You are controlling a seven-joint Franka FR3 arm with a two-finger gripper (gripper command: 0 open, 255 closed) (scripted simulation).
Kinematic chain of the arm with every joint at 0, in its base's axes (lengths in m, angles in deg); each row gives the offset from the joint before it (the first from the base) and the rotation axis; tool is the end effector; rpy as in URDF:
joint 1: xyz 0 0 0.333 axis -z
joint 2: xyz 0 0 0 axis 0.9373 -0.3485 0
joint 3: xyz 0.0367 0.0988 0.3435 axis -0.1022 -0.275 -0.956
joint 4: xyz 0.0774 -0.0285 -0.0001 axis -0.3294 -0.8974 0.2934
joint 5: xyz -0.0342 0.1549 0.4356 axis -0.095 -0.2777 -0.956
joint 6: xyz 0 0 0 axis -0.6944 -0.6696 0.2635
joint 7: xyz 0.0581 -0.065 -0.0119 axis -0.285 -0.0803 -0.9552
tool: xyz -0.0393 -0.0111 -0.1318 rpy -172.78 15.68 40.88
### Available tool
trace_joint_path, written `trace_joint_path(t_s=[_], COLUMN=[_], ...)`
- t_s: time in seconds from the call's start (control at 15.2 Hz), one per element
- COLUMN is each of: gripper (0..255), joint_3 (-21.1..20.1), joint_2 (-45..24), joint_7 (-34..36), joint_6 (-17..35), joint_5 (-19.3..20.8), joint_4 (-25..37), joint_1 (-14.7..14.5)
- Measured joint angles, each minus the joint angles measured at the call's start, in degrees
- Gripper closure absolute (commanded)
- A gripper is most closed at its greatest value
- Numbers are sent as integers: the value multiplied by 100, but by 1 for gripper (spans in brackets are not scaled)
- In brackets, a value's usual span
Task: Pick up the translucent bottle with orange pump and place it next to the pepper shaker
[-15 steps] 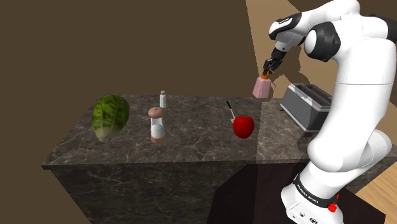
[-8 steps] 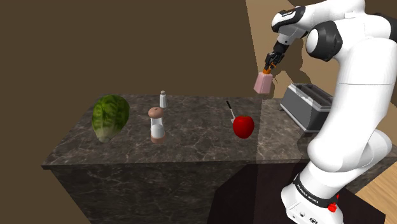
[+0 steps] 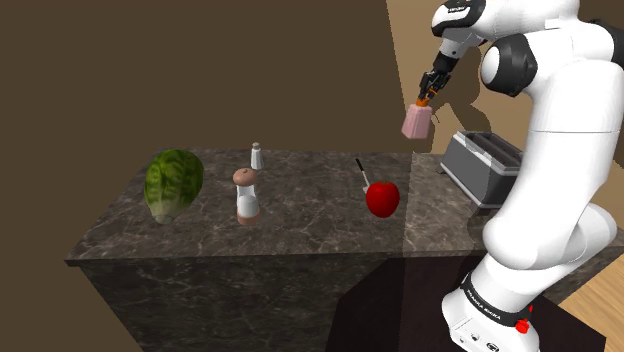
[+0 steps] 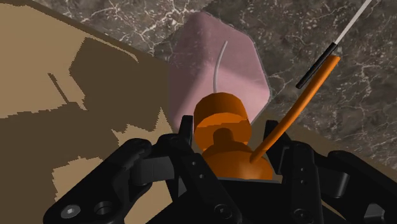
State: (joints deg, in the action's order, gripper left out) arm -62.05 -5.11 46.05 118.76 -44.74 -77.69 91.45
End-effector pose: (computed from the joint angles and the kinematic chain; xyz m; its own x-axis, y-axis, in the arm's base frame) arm 0.5700 -0.5158 0.5370 0.9674 -0.1721 0.1860 -0.1639 -0.9847 -0.0586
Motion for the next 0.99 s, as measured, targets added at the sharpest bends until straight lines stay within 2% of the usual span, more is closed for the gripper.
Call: trace_joint_path(t_s=[0.53, 0.86, 0.99], gripper=[255, 255, 255], joint_3=[10, -54, -106], joint_2=[-88, 419, 746], joint_7=[105, 578, 839], joint_6=[-624, -400, -173], joint_5=[-17, 278, 462], joint_4=[721, 121, -357], joint_1=[119, -410, -703])
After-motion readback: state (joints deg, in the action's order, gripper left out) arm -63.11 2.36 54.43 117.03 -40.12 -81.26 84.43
